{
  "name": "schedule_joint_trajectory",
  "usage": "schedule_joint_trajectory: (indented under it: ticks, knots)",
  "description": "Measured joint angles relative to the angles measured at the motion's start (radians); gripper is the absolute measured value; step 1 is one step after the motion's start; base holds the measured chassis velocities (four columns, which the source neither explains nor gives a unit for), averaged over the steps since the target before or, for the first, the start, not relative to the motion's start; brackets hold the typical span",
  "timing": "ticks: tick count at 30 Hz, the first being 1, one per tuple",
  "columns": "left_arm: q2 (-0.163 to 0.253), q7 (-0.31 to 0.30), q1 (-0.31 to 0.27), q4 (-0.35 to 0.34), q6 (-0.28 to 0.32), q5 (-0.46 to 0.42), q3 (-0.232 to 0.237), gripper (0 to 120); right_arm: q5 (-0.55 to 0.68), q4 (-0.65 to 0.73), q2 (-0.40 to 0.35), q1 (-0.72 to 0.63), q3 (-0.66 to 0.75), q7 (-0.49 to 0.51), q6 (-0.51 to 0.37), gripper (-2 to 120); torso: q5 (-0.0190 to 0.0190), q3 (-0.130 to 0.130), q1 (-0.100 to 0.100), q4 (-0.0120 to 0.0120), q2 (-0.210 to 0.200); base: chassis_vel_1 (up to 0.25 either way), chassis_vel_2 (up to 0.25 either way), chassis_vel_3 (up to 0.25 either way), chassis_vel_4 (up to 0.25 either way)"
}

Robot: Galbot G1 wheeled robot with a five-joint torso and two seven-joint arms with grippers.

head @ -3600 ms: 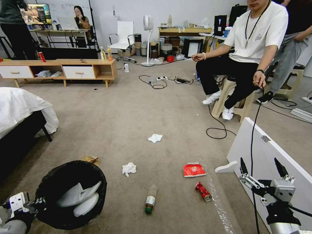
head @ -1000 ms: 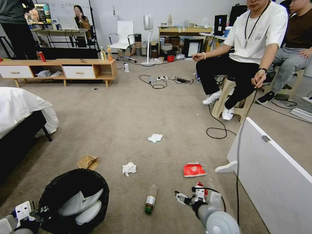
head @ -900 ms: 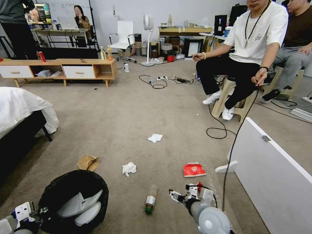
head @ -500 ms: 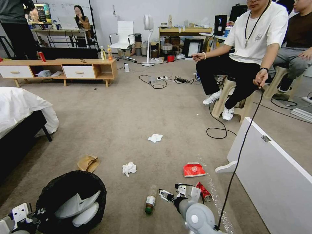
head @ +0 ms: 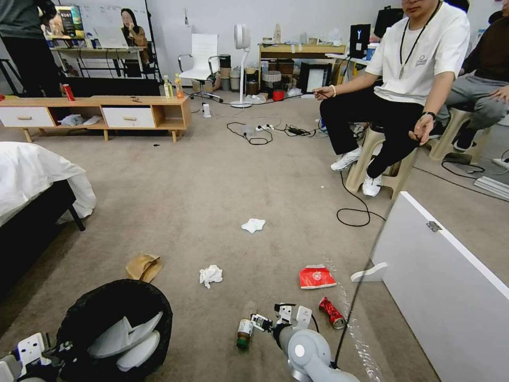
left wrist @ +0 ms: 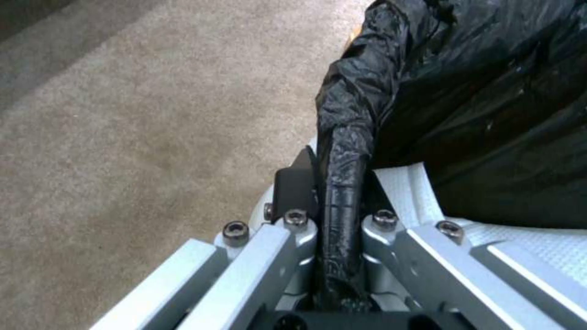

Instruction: Pick up the trash bin and place the garbage on the floor into it.

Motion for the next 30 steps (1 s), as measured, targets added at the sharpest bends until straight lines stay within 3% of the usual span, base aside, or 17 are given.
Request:
schedule_joint_trajectory:
  ticks: [30]
  knots:
    - [0.012,0.003,0.000,0.006,0.000,-0.005,-0.001,3,-0.109,-0.393,0.164,0.159,-0.066,-0.100,0.042,100,0.0000,0.000,0.000,0.0000,0.000,0.000,0.000,0.000,0.000]
